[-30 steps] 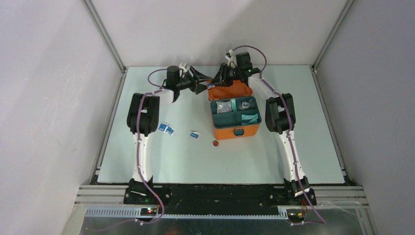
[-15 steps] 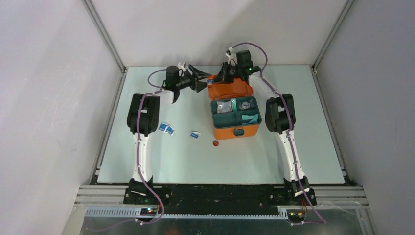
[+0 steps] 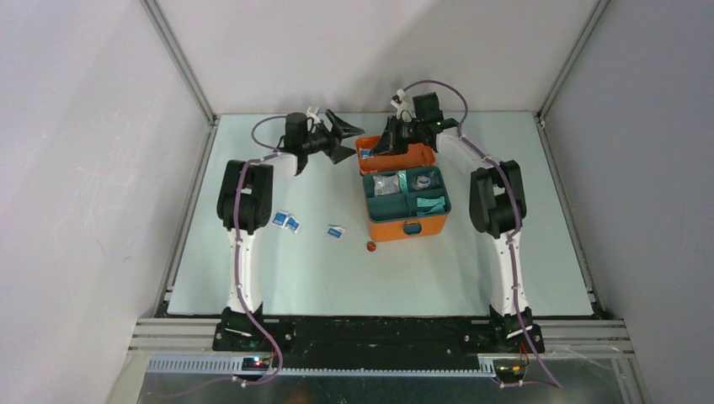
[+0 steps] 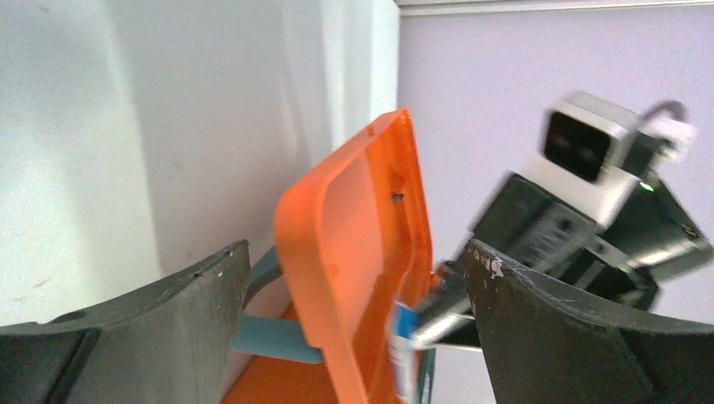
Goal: Organize the medicine kit
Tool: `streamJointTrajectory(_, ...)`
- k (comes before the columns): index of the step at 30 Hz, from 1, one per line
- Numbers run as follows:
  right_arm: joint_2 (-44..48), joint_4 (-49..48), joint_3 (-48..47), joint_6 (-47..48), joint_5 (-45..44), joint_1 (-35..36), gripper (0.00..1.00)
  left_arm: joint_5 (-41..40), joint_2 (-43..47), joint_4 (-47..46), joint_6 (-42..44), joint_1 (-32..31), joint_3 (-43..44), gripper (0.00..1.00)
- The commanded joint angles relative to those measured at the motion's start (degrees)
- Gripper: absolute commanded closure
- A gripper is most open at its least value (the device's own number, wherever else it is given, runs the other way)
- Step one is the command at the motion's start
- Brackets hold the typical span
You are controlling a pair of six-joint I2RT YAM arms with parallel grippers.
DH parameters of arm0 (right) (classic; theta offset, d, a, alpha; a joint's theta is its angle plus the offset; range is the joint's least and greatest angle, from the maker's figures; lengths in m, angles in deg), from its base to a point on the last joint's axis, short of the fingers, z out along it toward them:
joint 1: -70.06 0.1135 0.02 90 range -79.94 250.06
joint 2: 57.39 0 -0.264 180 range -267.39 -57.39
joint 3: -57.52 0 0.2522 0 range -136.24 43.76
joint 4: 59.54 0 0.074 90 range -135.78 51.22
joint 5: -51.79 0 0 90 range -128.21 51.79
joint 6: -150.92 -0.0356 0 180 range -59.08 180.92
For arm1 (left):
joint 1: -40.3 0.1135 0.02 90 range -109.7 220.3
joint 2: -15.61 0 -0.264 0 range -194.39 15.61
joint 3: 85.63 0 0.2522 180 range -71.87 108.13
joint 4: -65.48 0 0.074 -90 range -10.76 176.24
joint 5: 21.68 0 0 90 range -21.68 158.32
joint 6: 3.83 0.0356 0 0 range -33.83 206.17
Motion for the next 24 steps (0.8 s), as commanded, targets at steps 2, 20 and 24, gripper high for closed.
streamJointTrajectory(2, 13.3, -4.9, 5.4, 0.9, 3.8, -0.4, 1.0, -3.0, 5.1, 7.6, 10.2, 2.6, 2.1, 0.0)
streamJointTrajectory(20, 35.3, 18.6, 29.4, 25.9, -1.9, -0.2, 1.0, -11.3, 27.2, 35.1, 36.5, 11.3, -9.7, 0.0)
streamJointTrajectory(24, 38.8, 18.7, 32.3, 26.1, -6.8, 2.0, 1.0, -14.7, 33.2, 43.5, 43.0, 11.3, -11.9, 0.0)
